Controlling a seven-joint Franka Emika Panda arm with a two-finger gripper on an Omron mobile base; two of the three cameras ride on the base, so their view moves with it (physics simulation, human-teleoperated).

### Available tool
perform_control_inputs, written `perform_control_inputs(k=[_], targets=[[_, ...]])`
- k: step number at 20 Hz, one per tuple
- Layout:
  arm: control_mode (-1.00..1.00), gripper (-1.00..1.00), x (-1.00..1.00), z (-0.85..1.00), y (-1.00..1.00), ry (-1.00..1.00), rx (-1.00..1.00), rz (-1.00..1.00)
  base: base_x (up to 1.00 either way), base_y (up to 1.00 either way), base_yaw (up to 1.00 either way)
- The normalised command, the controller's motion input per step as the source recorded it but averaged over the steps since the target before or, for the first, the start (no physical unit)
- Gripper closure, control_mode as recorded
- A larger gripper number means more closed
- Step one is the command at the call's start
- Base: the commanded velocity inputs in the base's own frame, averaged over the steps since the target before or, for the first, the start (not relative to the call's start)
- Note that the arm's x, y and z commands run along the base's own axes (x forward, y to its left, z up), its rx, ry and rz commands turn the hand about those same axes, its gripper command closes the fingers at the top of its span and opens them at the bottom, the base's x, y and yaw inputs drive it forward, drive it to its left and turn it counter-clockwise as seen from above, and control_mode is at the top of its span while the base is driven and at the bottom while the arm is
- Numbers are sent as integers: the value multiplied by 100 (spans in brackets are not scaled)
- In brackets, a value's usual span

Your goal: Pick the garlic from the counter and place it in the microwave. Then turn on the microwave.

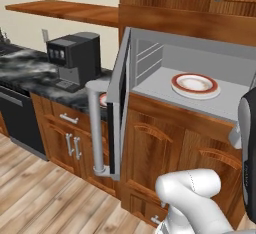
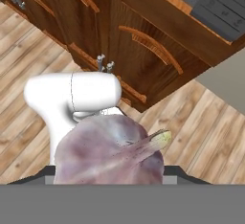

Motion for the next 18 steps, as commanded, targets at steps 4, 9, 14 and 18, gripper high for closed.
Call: perform_control_inputs(k=[4, 9, 14, 18], targets=[[100, 100, 0, 0, 0, 0, 0, 0, -2, 17, 1], [-100, 100, 0, 0, 0, 0, 0, 0, 0, 6, 0], [-100, 100, 0, -2, 8, -12, 0, 1, 0, 0, 0], [-100, 100, 9, 0, 23, -30, 0, 0, 0, 0, 0]])
